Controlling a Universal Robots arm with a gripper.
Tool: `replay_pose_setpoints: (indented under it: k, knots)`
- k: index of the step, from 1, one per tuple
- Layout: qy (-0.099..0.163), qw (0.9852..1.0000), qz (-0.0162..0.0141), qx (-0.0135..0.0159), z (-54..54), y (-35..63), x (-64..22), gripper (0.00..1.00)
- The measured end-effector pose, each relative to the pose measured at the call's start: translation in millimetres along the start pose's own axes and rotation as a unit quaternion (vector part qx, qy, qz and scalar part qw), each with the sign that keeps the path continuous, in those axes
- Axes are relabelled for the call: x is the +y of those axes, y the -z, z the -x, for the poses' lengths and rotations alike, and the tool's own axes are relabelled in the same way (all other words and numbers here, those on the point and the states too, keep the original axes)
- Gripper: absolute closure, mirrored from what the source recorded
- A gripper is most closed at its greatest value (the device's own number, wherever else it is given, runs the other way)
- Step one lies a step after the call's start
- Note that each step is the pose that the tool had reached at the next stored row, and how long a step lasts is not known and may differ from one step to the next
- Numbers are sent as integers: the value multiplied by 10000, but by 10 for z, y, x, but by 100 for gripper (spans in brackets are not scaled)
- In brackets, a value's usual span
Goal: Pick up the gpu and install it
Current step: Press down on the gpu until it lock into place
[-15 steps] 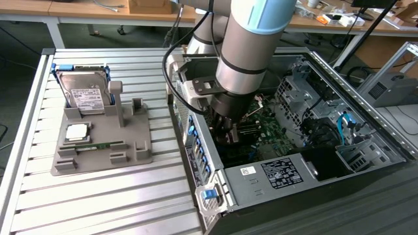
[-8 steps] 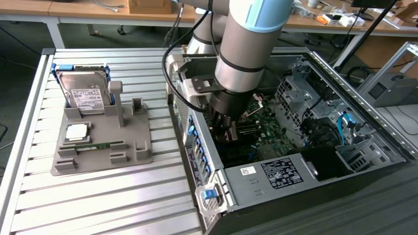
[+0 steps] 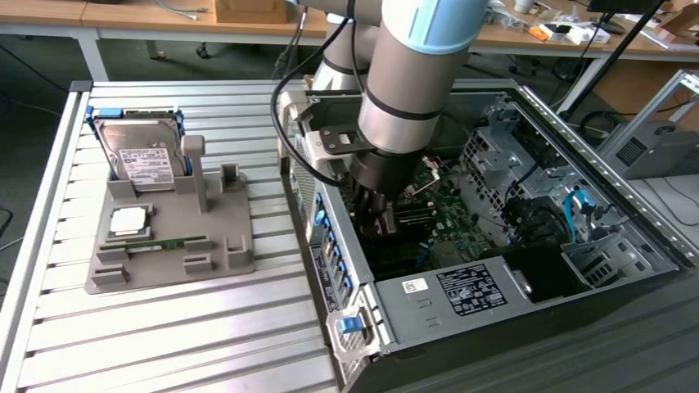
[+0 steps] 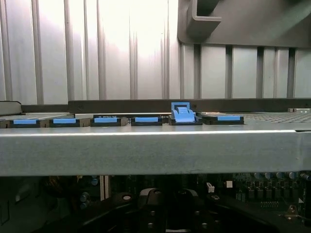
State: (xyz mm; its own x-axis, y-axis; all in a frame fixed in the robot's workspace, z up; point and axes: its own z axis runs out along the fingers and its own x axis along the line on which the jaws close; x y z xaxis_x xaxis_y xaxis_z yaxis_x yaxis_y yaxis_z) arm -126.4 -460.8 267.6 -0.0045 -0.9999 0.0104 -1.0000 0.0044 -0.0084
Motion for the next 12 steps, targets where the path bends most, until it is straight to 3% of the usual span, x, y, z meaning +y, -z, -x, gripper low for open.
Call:
replay_pose_setpoints:
  k: [12]
  knots:
    - [0,10000,0,0,49,-2,0,89]
